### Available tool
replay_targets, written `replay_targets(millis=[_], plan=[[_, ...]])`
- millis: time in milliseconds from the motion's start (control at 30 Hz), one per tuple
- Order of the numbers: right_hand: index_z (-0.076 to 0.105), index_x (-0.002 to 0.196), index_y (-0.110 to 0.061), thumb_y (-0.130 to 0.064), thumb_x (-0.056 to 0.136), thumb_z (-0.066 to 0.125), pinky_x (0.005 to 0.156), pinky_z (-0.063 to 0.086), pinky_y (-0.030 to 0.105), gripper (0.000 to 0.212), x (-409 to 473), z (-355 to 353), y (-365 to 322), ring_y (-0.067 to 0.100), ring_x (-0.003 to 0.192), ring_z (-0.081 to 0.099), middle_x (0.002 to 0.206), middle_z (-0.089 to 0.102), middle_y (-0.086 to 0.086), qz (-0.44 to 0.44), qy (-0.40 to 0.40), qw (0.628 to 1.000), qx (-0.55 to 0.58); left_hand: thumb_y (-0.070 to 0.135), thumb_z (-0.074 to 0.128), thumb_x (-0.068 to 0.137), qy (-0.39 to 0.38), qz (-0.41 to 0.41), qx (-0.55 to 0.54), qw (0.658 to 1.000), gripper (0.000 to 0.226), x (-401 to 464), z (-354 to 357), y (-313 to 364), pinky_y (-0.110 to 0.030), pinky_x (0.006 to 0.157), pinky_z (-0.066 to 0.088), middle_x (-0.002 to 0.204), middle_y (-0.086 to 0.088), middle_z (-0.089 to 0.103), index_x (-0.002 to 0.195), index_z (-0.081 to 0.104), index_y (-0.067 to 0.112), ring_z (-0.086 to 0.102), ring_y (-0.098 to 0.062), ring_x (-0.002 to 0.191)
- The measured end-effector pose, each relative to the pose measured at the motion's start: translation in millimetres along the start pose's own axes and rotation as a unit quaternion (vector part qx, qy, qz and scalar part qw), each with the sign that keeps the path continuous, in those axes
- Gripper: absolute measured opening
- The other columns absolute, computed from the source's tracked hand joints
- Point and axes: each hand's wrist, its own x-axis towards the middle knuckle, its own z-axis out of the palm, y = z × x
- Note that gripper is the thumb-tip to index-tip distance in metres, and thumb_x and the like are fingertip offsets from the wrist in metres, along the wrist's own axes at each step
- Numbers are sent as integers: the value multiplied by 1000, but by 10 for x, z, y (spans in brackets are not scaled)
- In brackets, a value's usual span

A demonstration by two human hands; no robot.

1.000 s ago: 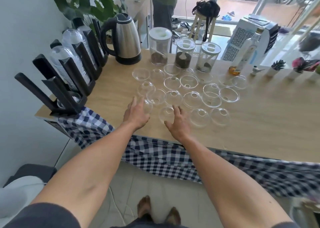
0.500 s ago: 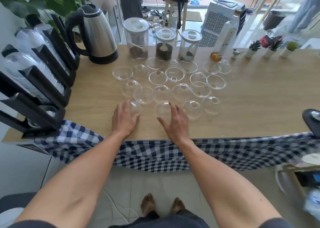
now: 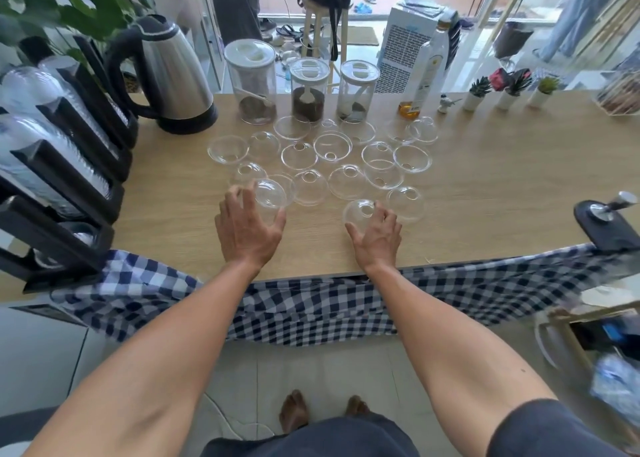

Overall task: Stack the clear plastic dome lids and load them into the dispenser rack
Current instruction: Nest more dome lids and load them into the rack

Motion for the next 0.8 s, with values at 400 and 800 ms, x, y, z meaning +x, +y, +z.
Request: replay_targets(millis=[400, 800], plan=[[30, 154, -15, -34, 102, 50, 109, 37, 42, 60, 141, -402, 326, 29, 130, 43, 147, 43, 14, -2, 67, 995, 78, 59, 68, 87, -136, 144, -90, 976, 84, -94, 416, 768, -43, 99, 52, 140, -9, 47, 151, 39, 14, 53, -28, 120], [17, 164, -20, -44, 91, 73, 121, 26, 50, 95, 952, -596, 866, 33, 154, 26, 170, 25, 8, 6, -96, 995, -2, 51, 77, 85, -209, 56, -110, 970, 85, -378, 881, 1175, -37, 103, 50, 145, -2, 46, 152, 36, 19, 52, -23, 128]])
